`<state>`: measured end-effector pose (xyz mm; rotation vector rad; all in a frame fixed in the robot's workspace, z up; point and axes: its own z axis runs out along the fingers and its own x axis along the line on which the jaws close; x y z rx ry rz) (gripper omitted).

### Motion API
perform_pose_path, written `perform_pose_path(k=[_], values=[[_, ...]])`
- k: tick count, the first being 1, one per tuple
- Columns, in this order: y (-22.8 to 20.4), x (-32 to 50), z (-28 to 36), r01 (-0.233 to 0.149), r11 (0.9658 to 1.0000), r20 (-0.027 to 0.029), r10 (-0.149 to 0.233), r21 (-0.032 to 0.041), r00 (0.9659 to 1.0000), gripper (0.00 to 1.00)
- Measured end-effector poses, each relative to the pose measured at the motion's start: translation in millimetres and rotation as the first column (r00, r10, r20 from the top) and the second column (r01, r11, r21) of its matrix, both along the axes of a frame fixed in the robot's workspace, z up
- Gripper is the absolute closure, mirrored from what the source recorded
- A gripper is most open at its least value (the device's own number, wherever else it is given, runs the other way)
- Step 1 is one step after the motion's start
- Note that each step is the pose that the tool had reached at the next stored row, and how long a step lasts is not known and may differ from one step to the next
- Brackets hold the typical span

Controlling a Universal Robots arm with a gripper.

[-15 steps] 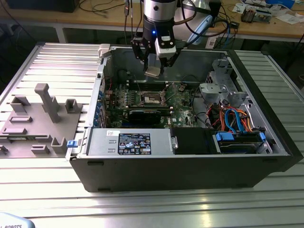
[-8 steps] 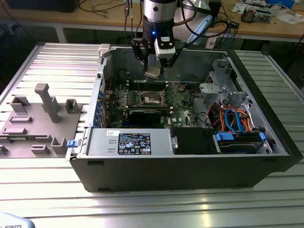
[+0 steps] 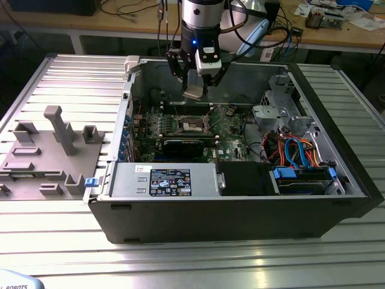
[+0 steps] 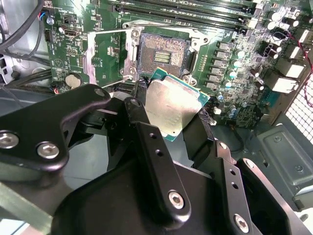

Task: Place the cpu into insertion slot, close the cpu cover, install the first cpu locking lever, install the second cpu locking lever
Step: 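Place the cpu into insertion slot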

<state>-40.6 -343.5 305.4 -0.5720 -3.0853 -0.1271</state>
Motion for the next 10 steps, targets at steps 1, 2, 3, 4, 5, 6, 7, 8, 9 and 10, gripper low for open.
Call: perform_pose_path(k=[1,2,3,4,5,6,7,8,9,10], values=[[0.0,0.0,-0.1,0.001,1.0000,0.0000,-0.001,-0.0005,1.0000,0.45],[0.0,0.0,-0.4,0.004,1.0000,0.0001,-0.004,-0.0010,1.0000,0.45],[0.0,0.0,-0.6,0.006,1.0000,0.0000,-0.006,-0.0016,1.0000,0.45],[0.0,0.0,-0.9,0.008,1.0000,0.0000,-0.008,-0.0020,1.0000,0.45],[0.0,0.0,-1.0,0.009,1.0000,0.0000,-0.009,-0.0023,1.0000,0.45],[0.0,0.0,-1.1,0.011,0.9999,0.0000,-0.011,-0.0027,0.9999,0.45],[0.0,0.0,-1.3,0.013,0.9999,0.0000,-0.013,-0.0030,0.9999,0.45],[0.0,0.0,-1.4,0.014,0.9999,0.0000,-0.014,-0.0034,0.9999,0.45],[0.0,0.0,-1.7,0.017,0.9999,0.0000,-0.017,-0.0042,0.9999,0.45],[0.0,0.0,-1.8,0.018,0.9998,0.0000,-0.018,-0.0047,0.9998,0.45]])
